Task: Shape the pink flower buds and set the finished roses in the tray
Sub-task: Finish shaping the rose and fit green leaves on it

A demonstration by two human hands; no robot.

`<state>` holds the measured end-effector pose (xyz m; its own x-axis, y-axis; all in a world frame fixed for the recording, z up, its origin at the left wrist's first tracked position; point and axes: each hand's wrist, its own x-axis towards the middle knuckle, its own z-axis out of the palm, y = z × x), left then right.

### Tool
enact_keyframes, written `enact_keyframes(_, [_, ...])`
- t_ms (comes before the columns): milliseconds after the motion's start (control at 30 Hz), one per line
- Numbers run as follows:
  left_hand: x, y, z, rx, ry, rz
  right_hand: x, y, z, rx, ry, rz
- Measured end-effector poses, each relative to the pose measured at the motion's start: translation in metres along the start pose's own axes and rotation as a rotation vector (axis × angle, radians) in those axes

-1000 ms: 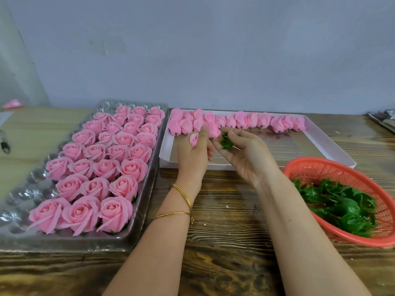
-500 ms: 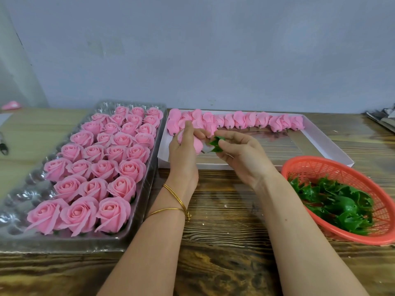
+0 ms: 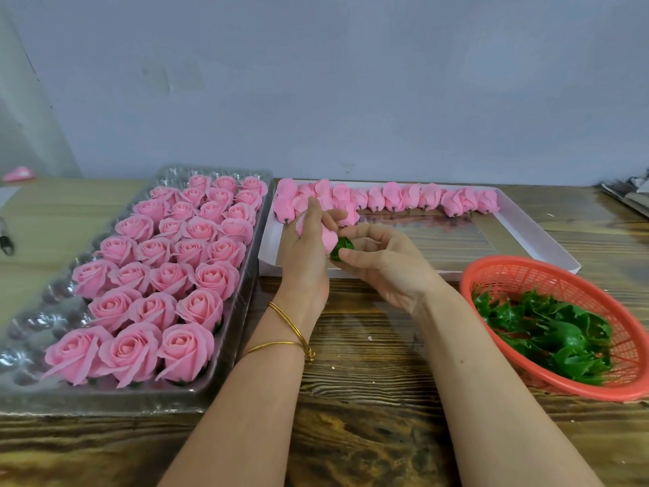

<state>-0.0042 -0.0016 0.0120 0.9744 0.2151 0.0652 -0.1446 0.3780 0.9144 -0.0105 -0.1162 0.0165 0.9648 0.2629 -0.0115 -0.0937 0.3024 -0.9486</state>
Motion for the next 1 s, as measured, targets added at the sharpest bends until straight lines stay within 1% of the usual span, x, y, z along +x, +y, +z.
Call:
enact_keyframes(333, [0.0004,-0.0020,0.0006,0.025,-0.044,0.014,0.0017,0.0031,-0.0001,-0.066,0.036,-0.017])
enact_keyframes(567, [-0.0020,-0.0013,0.0015,0.026,-0.055,0.009,0.0029,0.0051,0.0021,-0.234,0.103,-0.059])
enact_keyframes(667, [-0.0025,-0.0012,0.0018,0.037,-0.048,0.008,0.0036,0.0072,0.0034,-0.272,0.123,-0.096])
enact_keyframes(867, [-0.0032,-0.0009,0.0012,0.036,-0.043,0.001,0.0038,0.0079,0.0038,-0.288,0.117,-0.126])
enact_keyframes(1000, [-0.0024,-0.0001,0.0019,0.031,-0.016,0.019,0.0042,0.0074,0.0010,-0.236,0.090,-0.106])
